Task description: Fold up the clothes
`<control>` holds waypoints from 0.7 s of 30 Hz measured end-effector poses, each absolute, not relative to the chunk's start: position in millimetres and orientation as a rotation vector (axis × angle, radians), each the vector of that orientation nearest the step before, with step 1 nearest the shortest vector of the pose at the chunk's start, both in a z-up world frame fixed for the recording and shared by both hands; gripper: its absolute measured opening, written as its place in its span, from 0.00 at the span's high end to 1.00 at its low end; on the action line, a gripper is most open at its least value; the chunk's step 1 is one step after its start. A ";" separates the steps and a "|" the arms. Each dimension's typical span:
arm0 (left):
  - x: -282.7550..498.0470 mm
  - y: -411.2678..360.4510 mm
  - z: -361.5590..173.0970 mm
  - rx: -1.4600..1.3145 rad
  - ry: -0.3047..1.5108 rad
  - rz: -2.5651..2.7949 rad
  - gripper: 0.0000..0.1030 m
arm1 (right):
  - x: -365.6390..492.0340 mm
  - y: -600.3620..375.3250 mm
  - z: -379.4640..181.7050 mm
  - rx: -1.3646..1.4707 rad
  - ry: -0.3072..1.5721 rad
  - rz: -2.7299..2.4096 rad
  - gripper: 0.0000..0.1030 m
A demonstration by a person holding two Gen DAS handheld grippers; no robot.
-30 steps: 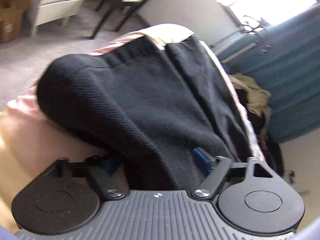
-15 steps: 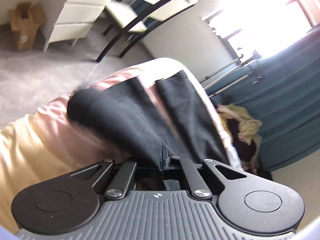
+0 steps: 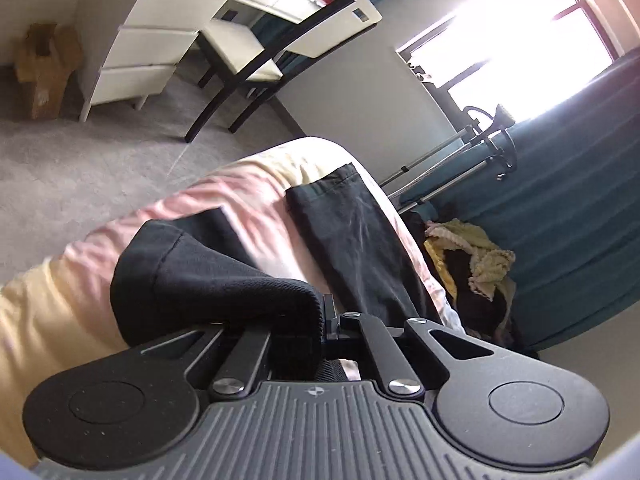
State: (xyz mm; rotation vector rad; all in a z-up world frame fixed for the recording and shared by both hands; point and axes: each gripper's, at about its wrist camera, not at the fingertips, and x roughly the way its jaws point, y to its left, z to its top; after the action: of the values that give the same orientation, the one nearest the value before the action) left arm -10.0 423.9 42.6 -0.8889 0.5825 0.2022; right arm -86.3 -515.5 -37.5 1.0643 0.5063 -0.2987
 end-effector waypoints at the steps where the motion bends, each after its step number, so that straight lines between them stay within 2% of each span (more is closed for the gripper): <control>1: 5.1 421.6 48.2 -0.869 0.581 0.203 0.96 | -79.5 -516.6 -35.2 1.067 0.499 -0.302 0.85; 6: 95.0 408.1 67.5 -0.784 0.595 0.211 0.96 | -42.4 -522.2 -23.7 1.079 0.464 -0.319 0.85; 12: 230.9 369.2 76.8 -0.666 0.616 0.251 0.96 | 48.9 -532.7 -23.0 1.025 0.448 -0.389 0.85; 21: 409.9 328.3 29.3 -0.564 0.707 0.297 0.95 | 176.3 -550.9 -86.3 1.003 0.479 -0.458 0.86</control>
State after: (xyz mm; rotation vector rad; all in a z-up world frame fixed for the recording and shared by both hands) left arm 409.9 328.3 29.3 -0.5636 0.7068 0.2973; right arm 176.3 -550.9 -86.3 1.0027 0.4785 -0.4578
